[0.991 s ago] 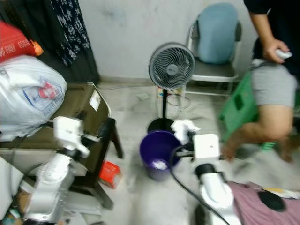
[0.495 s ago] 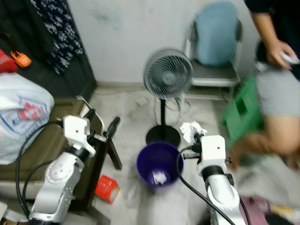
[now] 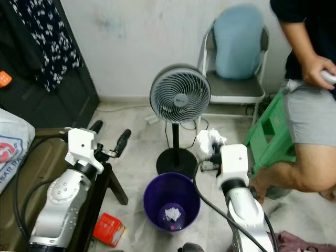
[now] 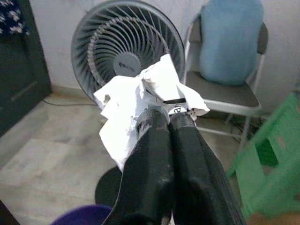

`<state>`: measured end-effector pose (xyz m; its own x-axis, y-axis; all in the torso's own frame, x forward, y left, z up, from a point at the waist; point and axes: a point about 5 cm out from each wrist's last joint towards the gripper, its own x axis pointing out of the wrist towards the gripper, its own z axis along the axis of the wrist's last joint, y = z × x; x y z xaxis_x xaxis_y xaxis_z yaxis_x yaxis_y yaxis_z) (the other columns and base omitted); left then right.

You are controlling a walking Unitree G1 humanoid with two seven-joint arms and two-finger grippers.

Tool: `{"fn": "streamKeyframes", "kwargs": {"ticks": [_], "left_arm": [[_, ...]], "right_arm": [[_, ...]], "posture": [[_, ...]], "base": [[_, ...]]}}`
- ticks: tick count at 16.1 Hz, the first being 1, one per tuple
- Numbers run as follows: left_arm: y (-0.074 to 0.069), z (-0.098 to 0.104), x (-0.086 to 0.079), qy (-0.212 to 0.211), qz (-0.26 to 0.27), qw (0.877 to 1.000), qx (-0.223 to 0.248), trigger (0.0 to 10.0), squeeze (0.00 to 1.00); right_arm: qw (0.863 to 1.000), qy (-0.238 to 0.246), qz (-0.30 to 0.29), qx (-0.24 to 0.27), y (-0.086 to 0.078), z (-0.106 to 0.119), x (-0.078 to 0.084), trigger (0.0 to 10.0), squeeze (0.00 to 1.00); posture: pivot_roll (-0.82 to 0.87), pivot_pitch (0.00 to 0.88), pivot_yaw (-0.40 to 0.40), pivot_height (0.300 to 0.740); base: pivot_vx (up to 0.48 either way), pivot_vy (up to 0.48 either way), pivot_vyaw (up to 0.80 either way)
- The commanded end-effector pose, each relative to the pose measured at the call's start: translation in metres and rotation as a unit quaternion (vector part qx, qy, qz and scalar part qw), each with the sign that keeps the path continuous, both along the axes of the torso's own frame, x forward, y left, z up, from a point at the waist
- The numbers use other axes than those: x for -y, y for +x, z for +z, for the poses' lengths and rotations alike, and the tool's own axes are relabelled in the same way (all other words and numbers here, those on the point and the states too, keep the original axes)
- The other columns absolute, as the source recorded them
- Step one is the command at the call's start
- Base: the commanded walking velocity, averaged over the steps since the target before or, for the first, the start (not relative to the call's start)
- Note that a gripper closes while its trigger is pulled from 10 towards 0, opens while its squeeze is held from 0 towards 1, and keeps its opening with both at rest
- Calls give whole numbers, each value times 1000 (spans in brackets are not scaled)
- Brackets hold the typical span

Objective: Clean up the room

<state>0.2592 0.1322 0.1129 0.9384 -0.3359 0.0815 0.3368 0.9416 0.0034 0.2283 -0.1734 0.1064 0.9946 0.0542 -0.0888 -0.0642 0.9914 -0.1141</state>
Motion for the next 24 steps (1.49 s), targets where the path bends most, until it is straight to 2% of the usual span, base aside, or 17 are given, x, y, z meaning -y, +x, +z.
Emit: {"fn": "streamKeyframes", "kwargs": {"ticks": [1, 4, 6, 7, 9, 12, 14, 16, 19, 21, 22, 23, 24], "left_arm": [[2, 0, -9, 13, 8, 1000, -1, 10000, 0], [0, 3, 0, 57, -34, 998, 22, 10000, 0], [-3, 3, 1, 71, -48, 996, 27, 10000, 0], [-4, 4, -1, 80, -50, 995, 27, 10000, 0], [-4, 3, -6, 94, -58, 994, 26, 10000, 0], [-2, 11, -5, 116, -105, 987, 36, 10000, 0], [-5, 17, -2, 131, -141, 980, 42, 10000, 0], [-12, 25, -1, 154, -171, 972, 53, 10000, 0], [-19, 31, 1, 160, -196, 966, 52, 10000, 0], [-27, 29, 4, 171, -229, 958, 29, 10000, 0], [-29, 27, 4, 181, -236, 955, 25, 10000, 0], [-32, 22, 6, 206, -250, 946, 24, 10000, 0], [-34, 21, 7, 210, -254, 944, 22, 10000, 0]], "right_arm": [[1000, 16, 4, 5, 11, 3, -8, 10000, 0], [999, 34, -16, 0, 25, 2, -10, 10000, 0], [998, 49, -18, -21, 34, -5, -19, 10000, 0], [998, 52, -9, -38, 39, -11, -27, 10000, 0], [995, 60, -21, -71, 48, -23, -32, 10000, 0], [990, 62, -35, -118, 64, -41, -37, 10000, 0], [984, 69, -63, -153, 71, -53, -38, 10000, 0], [978, 56, -69, -186, 78, -66, -47, 10000, 0], [968, 58, -85, -227, 81, -83, -60, 10000, 0], [953, 76, -99, -276, 71, -101, -72, 10000, 0], [949, 81, -99, -289, 67, -105, -76, 10000, 0], [941, 87, -100, -311, 61, -113, -82, 10000, 0], [938, 83, -103, -321, 58, -117, -85, 10000, 0]], "posture": [[13, 0, 39, 740], [31, 0, 38, 740], [42, 0, 37, 740], [57, 0, 36, 740], [68, 0, 39, 740], [112, 0, 45, 740], [138, 0, 53, 740], [175, 0, 67, 740], [223, 35, 77, 740], [276, 66, 91, 740], [287, 74, 97, 740], [293, 80, 104, 740], [296, 85, 112, 740]], "base": [[0, 0, 0], [0, 0, 0], [0, 0, 0], [0, 0, 0], [0, 0, 0], [0, 0, 0], [0, 0, 0], [0, 0, 0], [0, 0, 0], [0, 0, 0], [0, 0, 0], [0, 0, 0], [0, 0, 0]]}}
